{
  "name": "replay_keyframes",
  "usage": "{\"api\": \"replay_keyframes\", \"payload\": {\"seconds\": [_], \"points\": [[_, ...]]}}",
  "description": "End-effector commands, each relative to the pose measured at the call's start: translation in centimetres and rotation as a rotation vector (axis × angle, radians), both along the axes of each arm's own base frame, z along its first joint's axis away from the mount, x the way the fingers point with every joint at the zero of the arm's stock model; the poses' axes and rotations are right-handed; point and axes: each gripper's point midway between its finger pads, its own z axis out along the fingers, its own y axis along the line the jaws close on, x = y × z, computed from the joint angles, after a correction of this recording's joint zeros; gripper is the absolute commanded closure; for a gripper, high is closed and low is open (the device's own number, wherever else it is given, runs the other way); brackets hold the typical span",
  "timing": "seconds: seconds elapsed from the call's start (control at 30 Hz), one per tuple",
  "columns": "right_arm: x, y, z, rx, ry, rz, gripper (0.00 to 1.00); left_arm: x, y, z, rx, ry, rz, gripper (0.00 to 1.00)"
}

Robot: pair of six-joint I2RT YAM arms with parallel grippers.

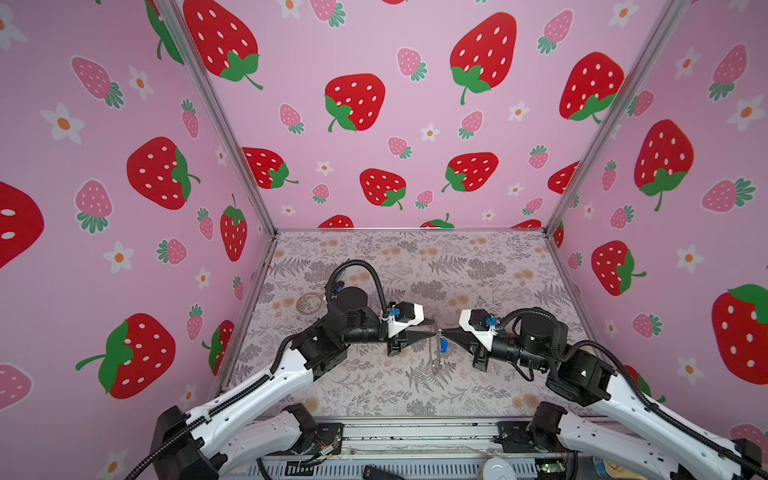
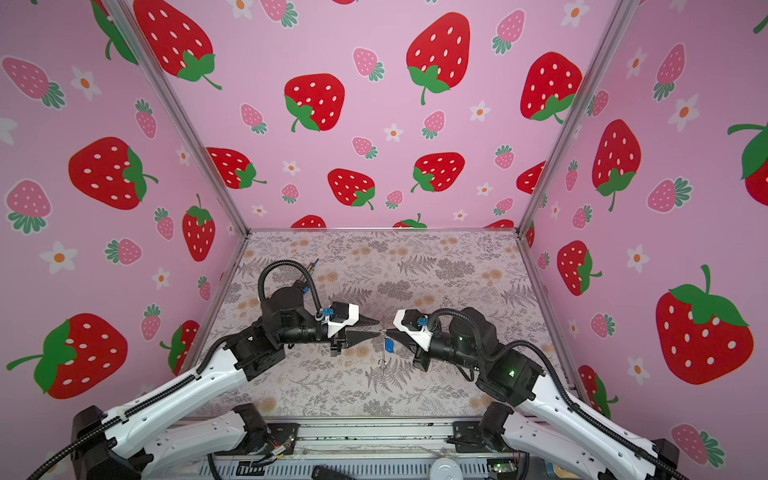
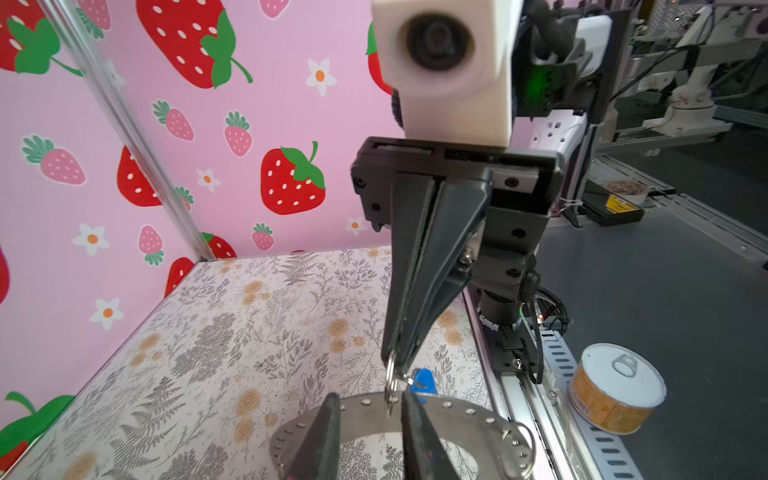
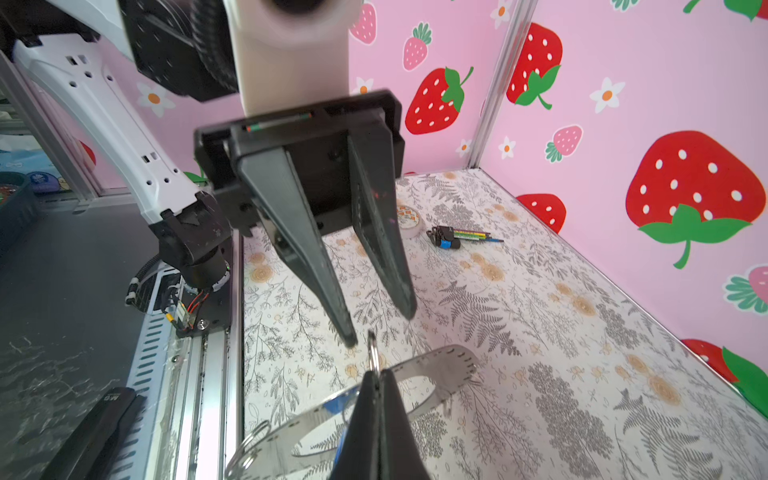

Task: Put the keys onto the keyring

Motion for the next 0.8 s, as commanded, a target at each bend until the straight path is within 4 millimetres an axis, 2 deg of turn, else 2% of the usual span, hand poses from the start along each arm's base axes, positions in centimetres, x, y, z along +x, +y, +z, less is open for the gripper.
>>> {"api": "replay_keyframes", "payload": {"seconds": [0.0, 0.1, 0.2, 0.5, 0.77], "points": [[-0.1, -0.9, 0.5, -0.054, -0.005, -0.020, 1.00, 0.7, 1.7, 0.7, 0.120, -0.134, 0.081, 0.71], [-0.1, -0.9, -0.7, -0.129, 0.044, -0.017, 1.00, 0.7, 2.1, 0.3, 0.172, -0.161, 0.085, 0.72], [0.0, -0.5, -1.2, -0.178, 0.071, -0.010, 1.00, 0.4, 1.7, 0.1, 0.191, -0.173, 0.068, 0.73], [0.0, 0.3, -0.9, -0.204, 0.081, 0.023, 1.00, -0.8, 0.0, -0.4, 0.257, -0.212, 0.019, 0.73], [-0.2, 0.6, -1.5, -0.231, 0.111, 0.040, 1.00, -0.6, -0.7, -0.9, 0.291, -0.216, 0.017, 0.73]]}}
